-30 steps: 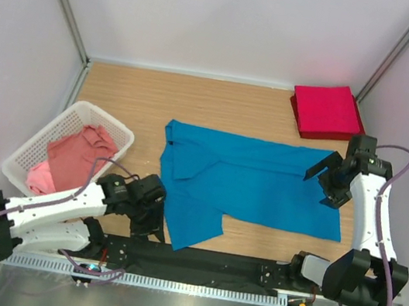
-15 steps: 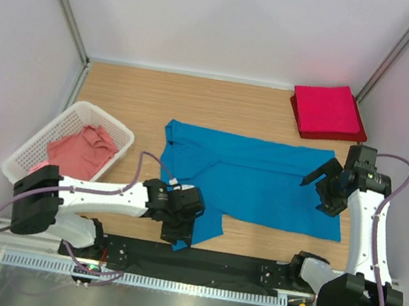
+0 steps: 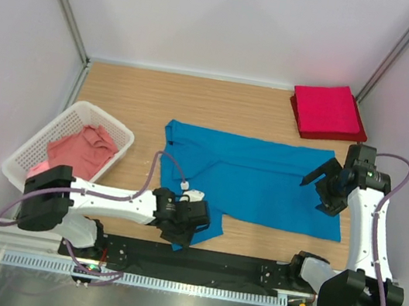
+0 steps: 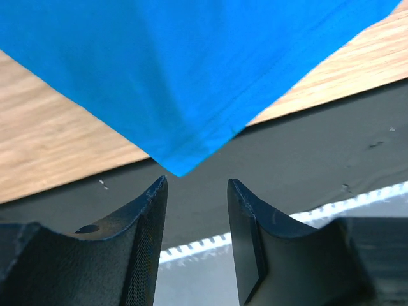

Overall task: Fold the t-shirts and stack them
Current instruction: Fold the tshirt

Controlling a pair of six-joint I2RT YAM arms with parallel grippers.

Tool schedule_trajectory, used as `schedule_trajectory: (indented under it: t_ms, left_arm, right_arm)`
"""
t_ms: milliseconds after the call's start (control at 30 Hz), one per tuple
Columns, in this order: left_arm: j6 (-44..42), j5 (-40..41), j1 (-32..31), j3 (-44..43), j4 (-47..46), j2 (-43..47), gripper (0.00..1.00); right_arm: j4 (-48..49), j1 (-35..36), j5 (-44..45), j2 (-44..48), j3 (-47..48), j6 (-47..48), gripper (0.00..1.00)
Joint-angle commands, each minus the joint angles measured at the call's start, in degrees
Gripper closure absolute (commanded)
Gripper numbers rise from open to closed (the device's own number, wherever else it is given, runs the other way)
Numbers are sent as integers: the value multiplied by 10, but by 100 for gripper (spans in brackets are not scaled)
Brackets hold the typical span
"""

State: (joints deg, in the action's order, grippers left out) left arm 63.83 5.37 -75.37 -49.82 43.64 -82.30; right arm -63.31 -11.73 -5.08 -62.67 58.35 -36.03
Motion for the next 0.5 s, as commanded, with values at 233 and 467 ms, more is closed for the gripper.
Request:
schedule_trajectory:
  t_ms: [233,467]
  left_arm:
    - [-85,2,-4,38,-47,-8,57]
    - [-114,-5,-5,36,-72,-27,57]
  right_arm:
    - [15,-2,-2,-5,11,1,16]
    - [17,-4,6,-3,11,-4,16]
